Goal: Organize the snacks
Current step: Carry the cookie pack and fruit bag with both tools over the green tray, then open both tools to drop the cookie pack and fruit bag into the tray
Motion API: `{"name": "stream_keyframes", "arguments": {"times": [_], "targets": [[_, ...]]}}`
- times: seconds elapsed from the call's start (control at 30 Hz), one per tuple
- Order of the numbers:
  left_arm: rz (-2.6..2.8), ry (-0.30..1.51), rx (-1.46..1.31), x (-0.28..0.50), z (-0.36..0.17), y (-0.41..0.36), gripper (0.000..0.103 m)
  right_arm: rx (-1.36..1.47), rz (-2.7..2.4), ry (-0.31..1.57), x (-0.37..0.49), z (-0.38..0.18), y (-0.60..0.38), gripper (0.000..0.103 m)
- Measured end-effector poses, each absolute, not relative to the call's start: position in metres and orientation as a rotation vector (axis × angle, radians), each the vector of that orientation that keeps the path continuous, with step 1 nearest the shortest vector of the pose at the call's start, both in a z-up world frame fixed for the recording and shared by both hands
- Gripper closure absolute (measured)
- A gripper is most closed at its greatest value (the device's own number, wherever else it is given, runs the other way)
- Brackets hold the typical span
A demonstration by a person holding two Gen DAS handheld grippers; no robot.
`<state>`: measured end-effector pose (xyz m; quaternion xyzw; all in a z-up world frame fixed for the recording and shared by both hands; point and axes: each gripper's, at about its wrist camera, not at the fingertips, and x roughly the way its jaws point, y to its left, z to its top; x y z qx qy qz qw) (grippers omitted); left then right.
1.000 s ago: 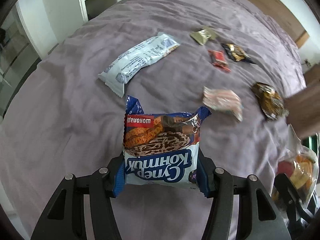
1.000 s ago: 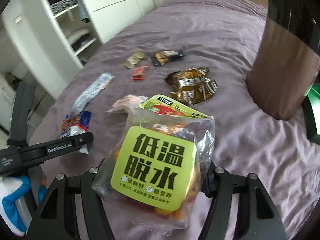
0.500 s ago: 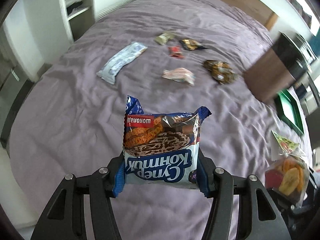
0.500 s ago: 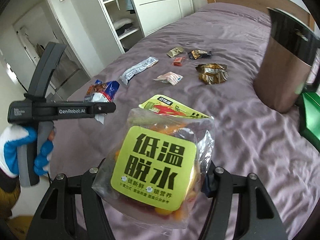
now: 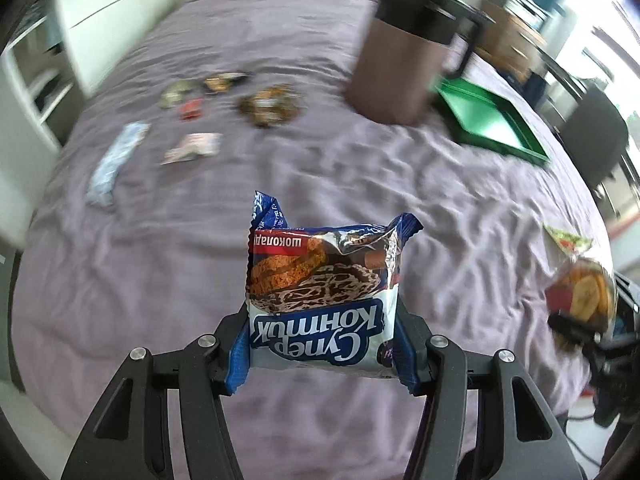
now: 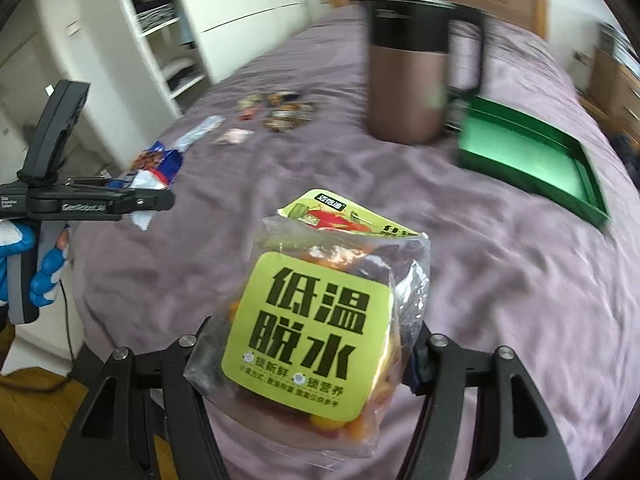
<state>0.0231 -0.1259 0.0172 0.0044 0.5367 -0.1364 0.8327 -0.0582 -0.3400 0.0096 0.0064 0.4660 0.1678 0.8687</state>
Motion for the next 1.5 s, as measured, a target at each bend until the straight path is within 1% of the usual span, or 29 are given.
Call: {"name": "stream_keyframes", "arguments": {"times": [0.17, 0.3, 0.53, 0.67, 0.77, 0.97, 1.23, 1.5], "targets": [[-0.402, 1.155, 0.060, 0.034, 0.017, -0.191, 0.050, 0.059, 0.209, 0.973, -0.057, 0.011, -0.413, 0.073], [-0.461, 1.135, 0.070, 0.053, 0.024, -0.239, 0.050, 0.049, 0.124, 0.938, -0.037, 0.022, -0.458, 0.073], [-0.511, 1.033, 0.040, 0.111, 0.059, -0.318, 0.050, 0.031, 0.005, 0.851, 0.027, 0.047, -0.521, 0.073], [-0.503, 0.989, 0.018, 0.151, 0.065, -0.356, 0.050, 0.036, -0.066, 0.817, 0.071, 0.052, -0.555, 0.073], [-0.487, 0.994, 0.000, 0.181, 0.056, -0.379, 0.050, 0.046, -0.102, 0.809, 0.104, 0.049, -0.576, 0.073], [-0.412, 1.016, 0.010, 0.233, 0.018, -0.419, 0.050, 0.080, -0.155, 0.821, 0.162, 0.025, -0.601, 0.073], [-0.364, 1.048, 0.047, 0.258, -0.023, -0.448, 0.050, 0.133, -0.188, 0.885, 0.210, -0.023, -0.614, 0.072], [-0.324, 1.111, 0.032, 0.276, -0.052, -0.455, 0.049, 0.096, -0.197, 0.952, 0.233, -0.055, -0.611, 0.071]]}}
